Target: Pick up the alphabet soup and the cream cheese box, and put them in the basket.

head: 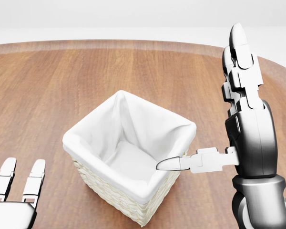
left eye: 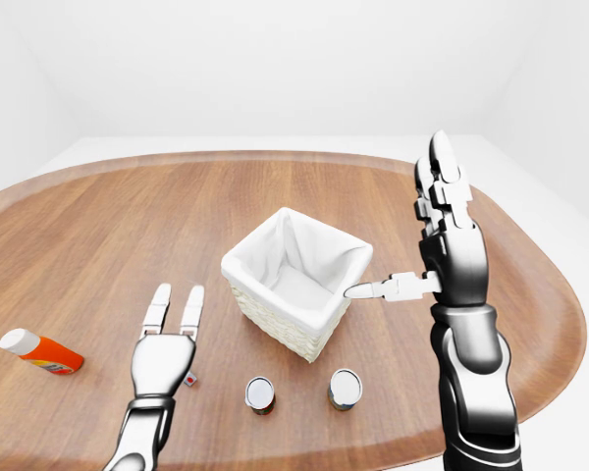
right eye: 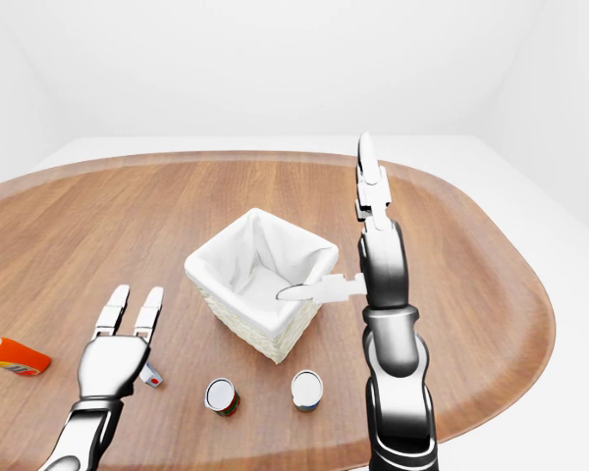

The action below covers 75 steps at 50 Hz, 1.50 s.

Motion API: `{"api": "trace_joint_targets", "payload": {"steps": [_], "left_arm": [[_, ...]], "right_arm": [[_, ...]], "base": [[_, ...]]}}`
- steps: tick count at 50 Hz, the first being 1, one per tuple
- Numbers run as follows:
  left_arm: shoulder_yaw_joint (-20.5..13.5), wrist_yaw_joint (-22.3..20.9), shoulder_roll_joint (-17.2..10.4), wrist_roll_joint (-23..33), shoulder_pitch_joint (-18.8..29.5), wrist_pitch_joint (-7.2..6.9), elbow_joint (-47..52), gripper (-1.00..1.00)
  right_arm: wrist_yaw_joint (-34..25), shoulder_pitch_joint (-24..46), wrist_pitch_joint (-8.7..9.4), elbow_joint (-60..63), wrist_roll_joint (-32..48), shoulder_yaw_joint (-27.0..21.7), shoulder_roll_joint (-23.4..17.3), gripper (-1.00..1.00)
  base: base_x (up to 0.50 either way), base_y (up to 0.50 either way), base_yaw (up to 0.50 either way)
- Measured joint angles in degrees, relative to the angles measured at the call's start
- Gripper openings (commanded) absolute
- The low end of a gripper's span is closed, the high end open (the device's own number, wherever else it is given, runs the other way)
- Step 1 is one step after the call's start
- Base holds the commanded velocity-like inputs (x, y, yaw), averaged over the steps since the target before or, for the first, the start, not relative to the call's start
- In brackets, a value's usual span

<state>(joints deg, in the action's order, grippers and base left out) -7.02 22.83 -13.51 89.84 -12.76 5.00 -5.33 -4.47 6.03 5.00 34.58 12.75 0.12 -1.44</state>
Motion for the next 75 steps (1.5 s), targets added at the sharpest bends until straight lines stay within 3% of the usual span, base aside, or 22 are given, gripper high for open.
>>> {"api": "trace_joint_targets", "payload": {"steps": [24, 40, 75], "left_arm": [[4.9, 7.2, -3.1, -0.4, 5.2, 0.00, -16.3, 1.00], [8.2, 7.2, -4.7, -2.9, 11.0, 0.00, -29.9, 1.00], [11.7, 7.2, -6.7, -7.3, 18.9, 0.00, -47.5, 1.00]], "right_arm": [[-0.1, -0.1, 0.00, -0.2, 0.2, 0.1, 0.0, 1.00], [-0.1, 0.0, 0.00, 0.0, 0.3, 0.1, 0.0, 1.00], [-0.1, 0.0, 0.00, -0.3, 0.5, 0.2, 0.0, 1.00]], "base": [[0.00, 0.00, 0.00], [0.00, 0.00, 0.00], [0.00, 0.00, 0.00]]}}
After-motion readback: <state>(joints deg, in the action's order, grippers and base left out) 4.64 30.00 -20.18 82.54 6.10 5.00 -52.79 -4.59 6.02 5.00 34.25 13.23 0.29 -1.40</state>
